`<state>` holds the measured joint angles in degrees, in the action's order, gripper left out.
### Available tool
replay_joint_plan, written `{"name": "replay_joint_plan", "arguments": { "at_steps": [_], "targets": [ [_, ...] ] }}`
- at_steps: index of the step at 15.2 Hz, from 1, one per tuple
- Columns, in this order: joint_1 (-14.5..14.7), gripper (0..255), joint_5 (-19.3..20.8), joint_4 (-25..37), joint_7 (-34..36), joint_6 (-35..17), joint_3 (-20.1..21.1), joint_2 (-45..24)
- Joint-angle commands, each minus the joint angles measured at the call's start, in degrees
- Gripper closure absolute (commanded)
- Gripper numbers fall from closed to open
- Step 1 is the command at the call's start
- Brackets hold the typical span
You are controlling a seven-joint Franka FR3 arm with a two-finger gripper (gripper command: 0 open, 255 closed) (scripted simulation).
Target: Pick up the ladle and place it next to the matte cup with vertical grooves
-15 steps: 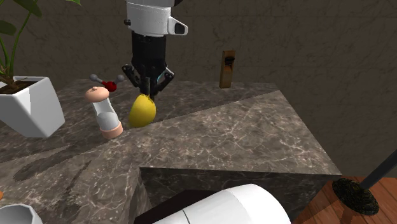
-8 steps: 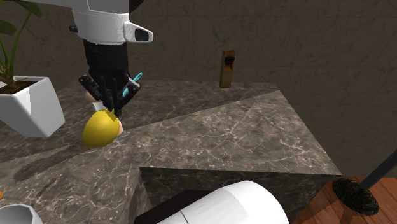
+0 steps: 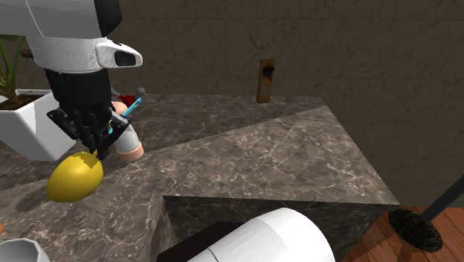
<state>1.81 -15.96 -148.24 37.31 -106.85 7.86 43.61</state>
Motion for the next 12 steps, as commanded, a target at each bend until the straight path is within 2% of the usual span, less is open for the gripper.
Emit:
{"name": "replay_joint_plan", "arguments": {
  "at_steps": [1, 12],
  "targets": [
    [0.1, 255, -0.3, -1.4, -0.1, -1.5, 0.3, 0.0],
    [0.7, 255, -1.9, -8.6, -1.7, -10.7, 1.3, -2.1]
  ]
}}
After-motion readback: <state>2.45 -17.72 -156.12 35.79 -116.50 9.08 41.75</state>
